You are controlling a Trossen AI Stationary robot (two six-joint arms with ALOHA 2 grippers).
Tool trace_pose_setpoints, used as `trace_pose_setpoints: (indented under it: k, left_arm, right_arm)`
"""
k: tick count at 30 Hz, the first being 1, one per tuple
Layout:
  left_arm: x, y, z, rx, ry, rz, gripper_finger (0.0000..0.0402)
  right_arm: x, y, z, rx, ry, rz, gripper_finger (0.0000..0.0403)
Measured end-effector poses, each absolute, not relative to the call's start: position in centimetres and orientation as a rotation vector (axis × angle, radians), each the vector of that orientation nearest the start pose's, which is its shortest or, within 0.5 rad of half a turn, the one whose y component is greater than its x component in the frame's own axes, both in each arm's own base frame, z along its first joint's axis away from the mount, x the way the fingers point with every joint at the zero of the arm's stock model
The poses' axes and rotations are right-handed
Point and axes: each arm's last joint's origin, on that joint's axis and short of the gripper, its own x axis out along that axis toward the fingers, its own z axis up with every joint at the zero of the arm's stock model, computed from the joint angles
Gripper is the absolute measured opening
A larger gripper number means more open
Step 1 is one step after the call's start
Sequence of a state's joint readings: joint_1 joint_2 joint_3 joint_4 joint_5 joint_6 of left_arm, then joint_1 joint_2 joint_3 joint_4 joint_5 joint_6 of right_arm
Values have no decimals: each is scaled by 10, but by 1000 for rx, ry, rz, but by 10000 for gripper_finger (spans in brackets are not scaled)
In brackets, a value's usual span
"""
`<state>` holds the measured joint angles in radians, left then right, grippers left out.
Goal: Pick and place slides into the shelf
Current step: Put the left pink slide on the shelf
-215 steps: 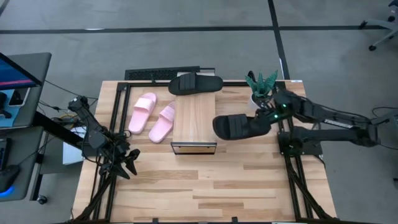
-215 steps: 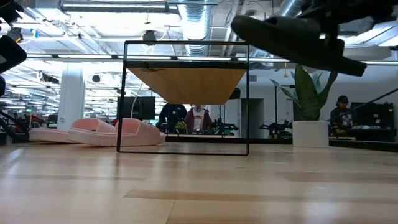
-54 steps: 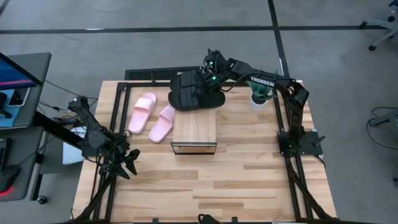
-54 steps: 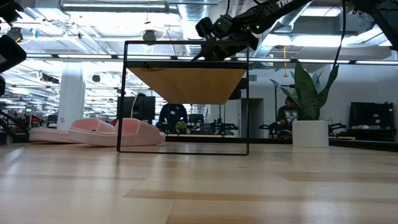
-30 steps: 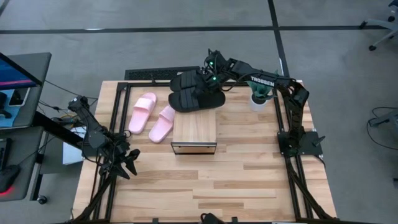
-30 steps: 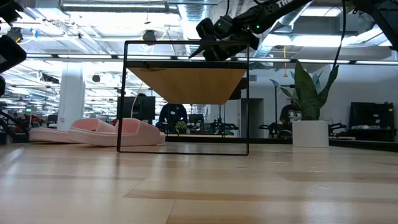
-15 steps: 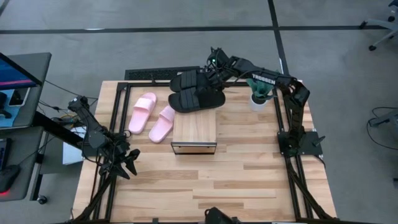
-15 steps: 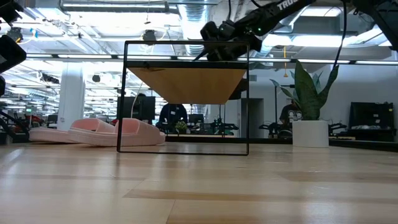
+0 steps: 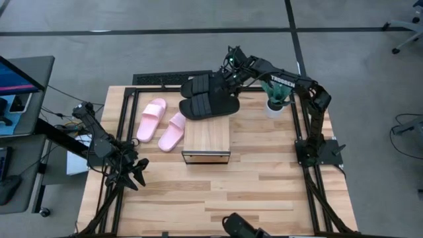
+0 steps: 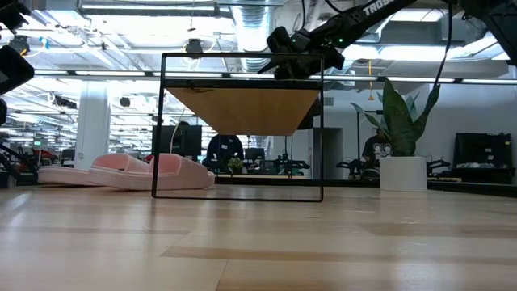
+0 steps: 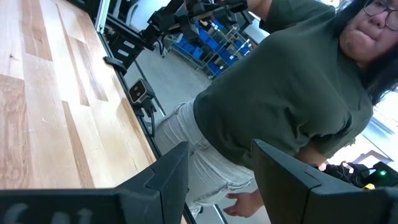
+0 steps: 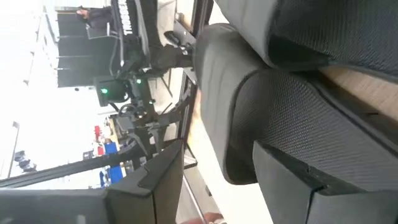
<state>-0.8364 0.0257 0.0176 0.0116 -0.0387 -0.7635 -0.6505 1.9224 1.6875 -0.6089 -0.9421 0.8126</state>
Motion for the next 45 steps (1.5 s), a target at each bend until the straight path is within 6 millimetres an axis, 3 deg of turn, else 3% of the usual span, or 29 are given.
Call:
trace_pose_setpoints:
  k: [5, 11, 21, 26, 33, 38, 45]
  left_arm:
    - [67, -72, 169, -723, 301, -758, 162]
    - [67, -72, 169, -723, 301, -758, 162]
    - [67, -72, 169, -723, 301, -758, 162]
    - [67, -72, 169, -723, 301, -758, 162]
    - [67, -72, 169, -724, 300, -758, 162]
    - [67, -72, 169, -723, 300, -757, 162]
    - [67, -72, 169, -723, 301, -757, 162]
  right_arm:
    - [335, -241, 304, 1364, 649, 10, 180]
    - [305, -250, 338, 1288, 544, -6, 173]
    - [223, -243, 422, 918, 276, -37, 153]
    - [180, -220, 462, 675, 164, -63, 140]
    - [137, -178, 497, 358, 80, -83, 128]
    - [115, -144, 509, 188, 71, -86, 121]
    - [89, -102, 507, 86, 134, -79, 113]
